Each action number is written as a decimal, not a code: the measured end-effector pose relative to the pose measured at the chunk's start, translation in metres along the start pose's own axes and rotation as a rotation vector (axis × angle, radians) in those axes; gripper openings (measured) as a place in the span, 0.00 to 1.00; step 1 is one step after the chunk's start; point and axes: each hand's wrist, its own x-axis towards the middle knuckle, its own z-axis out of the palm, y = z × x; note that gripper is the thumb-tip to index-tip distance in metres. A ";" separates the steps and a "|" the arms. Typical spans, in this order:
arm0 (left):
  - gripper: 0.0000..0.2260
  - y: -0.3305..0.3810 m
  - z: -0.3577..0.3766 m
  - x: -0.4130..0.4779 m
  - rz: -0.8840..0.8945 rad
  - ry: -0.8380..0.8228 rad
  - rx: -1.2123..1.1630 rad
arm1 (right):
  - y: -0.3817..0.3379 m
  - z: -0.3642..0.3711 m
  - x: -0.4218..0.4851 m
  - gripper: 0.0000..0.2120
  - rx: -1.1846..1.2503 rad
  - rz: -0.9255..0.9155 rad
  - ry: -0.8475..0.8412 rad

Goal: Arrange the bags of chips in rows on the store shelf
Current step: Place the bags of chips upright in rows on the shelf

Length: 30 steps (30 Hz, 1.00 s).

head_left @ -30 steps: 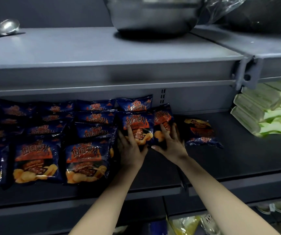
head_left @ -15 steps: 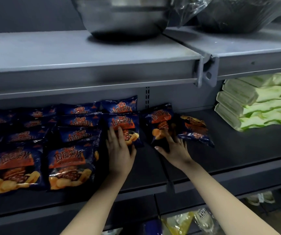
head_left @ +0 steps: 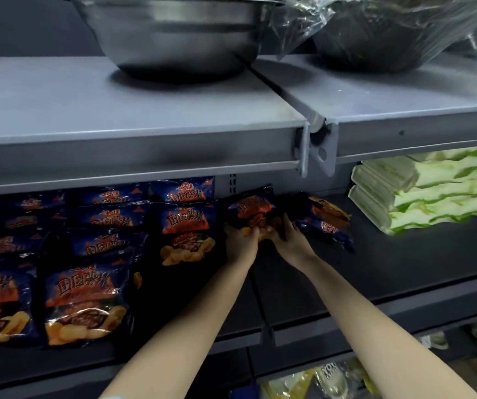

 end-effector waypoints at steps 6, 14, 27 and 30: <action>0.29 -0.009 -0.005 0.008 -0.132 -0.003 -0.039 | 0.011 0.003 -0.004 0.27 0.051 0.030 0.195; 0.20 -0.011 -0.011 -0.009 0.058 -0.112 -0.152 | 0.017 -0.008 -0.013 0.28 0.317 0.095 0.247; 0.14 -0.006 -0.094 -0.015 0.092 -0.045 -0.260 | -0.036 0.019 -0.025 0.03 0.658 -0.175 0.074; 0.14 -0.011 -0.113 -0.016 0.099 0.031 -0.258 | -0.056 0.035 -0.026 0.04 0.675 -0.210 0.060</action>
